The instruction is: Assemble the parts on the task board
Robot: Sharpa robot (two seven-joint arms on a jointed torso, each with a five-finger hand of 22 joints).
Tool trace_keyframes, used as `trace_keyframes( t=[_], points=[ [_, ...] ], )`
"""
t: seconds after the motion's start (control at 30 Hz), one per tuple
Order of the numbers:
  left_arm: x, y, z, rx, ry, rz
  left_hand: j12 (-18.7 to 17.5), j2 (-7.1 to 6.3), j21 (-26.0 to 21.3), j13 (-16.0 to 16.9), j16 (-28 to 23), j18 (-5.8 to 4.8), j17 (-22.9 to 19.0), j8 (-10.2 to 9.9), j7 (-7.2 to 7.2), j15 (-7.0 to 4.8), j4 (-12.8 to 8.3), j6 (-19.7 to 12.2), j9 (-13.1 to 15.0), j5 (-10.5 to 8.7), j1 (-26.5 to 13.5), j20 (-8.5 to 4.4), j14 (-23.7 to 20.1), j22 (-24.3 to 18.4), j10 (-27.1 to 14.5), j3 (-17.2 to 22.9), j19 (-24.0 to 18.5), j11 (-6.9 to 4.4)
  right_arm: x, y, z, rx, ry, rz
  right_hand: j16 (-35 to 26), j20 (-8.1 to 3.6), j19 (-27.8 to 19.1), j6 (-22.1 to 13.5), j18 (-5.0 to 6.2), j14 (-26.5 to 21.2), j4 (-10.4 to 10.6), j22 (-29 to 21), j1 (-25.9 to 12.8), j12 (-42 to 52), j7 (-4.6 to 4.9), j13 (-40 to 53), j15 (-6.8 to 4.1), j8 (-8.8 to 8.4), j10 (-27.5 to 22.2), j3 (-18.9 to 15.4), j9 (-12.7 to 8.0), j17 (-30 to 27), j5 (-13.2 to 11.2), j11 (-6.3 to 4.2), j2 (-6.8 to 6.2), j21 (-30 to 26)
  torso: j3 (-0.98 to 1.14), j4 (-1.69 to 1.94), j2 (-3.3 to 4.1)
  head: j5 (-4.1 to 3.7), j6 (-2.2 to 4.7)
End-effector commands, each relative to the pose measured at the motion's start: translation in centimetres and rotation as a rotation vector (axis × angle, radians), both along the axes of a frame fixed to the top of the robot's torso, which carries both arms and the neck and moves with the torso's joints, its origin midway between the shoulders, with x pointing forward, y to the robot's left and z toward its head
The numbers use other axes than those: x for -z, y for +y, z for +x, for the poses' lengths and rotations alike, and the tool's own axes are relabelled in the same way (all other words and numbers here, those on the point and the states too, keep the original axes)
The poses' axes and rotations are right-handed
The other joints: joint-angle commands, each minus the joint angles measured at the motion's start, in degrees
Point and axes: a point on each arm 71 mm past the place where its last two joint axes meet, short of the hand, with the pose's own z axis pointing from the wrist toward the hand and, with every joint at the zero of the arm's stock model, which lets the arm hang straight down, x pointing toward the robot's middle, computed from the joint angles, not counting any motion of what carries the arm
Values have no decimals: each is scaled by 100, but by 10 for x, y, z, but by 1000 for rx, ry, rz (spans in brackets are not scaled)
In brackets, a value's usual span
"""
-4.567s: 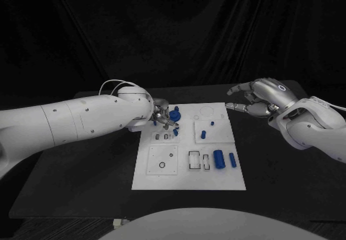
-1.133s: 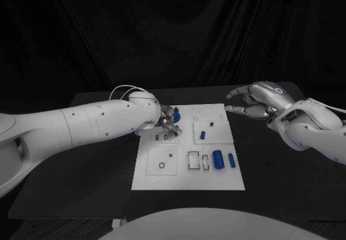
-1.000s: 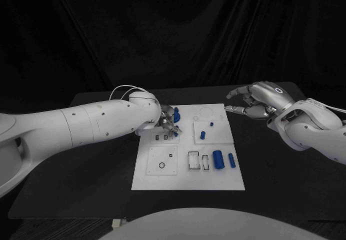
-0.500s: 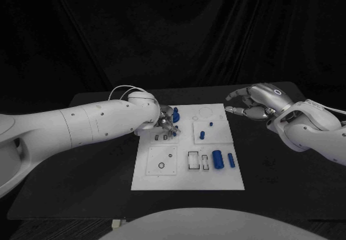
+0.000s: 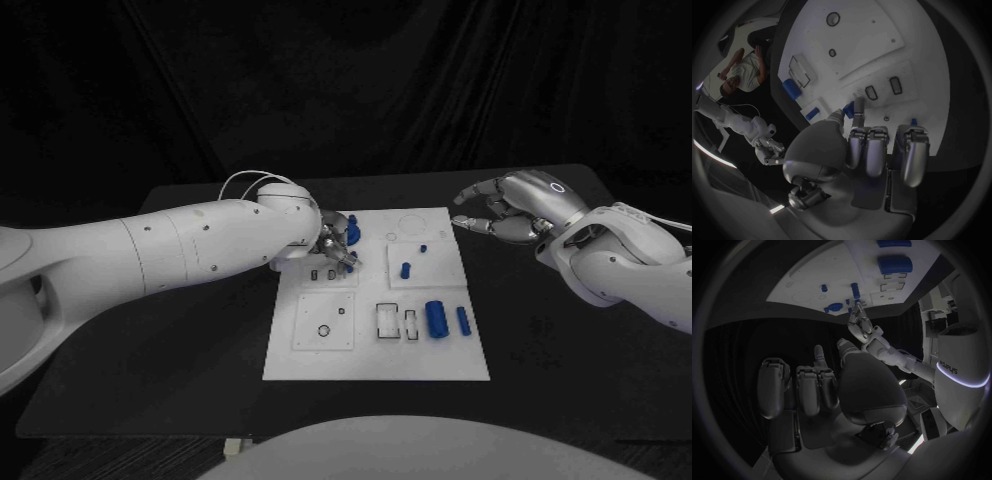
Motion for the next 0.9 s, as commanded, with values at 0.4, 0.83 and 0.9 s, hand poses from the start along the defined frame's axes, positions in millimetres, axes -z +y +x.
trace_keyframes(
  t=[0.4, 0.83, 0.9],
  points=[
    [1, -2, -1, 25, 12, -18, 20, -28, -106, 1509, 15, 21, 1509, -92, 34, 79, -67, -94, 32, 137, 70, 58, 610, 1343, 599, 102, 432, 58, 3, -2, 0, 19, 18, -6, 15, 46, 91, 53, 87, 611, -58, 1153, 90, 15, -1, 1508, 27, -5, 610, 17, -17, 1509, 70, 38, -16, -86, -5, 4, -1, 71, -1],
    [1, 0, -1, 27, 16, -19, 20, -104, -125, 1509, 15, 28, 1509, -177, 40, 104, -251, -124, 96, 449, 185, 88, 610, 1327, 599, 313, 411, 74, 4, -2, 0, 21, 26, -9, 15, 48, 79, 54, 93, 611, -36, 1145, 94, 15, 2, 1508, 28, -13, 610, 35, -36, 1509, 146, 38, 23, -113, -6, 2, -2, 148, -1],
    [1, 0, -1, 28, 17, -20, 20, -117, -128, 1509, 15, 29, 1509, -184, 38, 102, -294, -122, 105, 472, 219, 89, 610, 1325, 599, 353, 408, 71, 4, -2, 0, 22, 27, -10, 15, 48, 79, 53, 93, 611, -30, 1145, 94, 15, 2, 1508, 28, -16, 610, 39, -40, 1509, 160, 37, 32, -113, -8, 3, -3, 158, -1]
  ],
)
